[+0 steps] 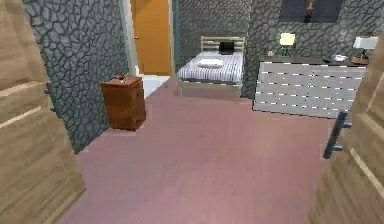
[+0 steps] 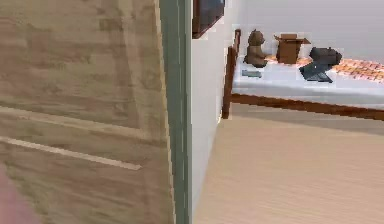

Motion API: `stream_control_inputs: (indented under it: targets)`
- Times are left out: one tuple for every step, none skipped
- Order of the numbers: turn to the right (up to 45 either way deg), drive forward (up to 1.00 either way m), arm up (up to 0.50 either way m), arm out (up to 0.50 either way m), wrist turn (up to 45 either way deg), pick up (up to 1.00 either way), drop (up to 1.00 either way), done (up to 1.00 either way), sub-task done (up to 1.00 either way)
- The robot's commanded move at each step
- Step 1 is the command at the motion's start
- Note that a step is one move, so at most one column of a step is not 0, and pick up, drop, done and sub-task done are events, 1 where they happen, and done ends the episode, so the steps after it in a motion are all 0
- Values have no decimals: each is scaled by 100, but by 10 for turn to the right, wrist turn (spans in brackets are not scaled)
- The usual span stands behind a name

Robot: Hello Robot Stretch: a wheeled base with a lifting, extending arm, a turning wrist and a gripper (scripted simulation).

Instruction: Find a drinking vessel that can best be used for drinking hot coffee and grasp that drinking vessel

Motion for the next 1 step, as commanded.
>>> stream_control_inputs:
  targets:
    - [0, 75, 0, 0, 0, 0, 0, 0, 0]
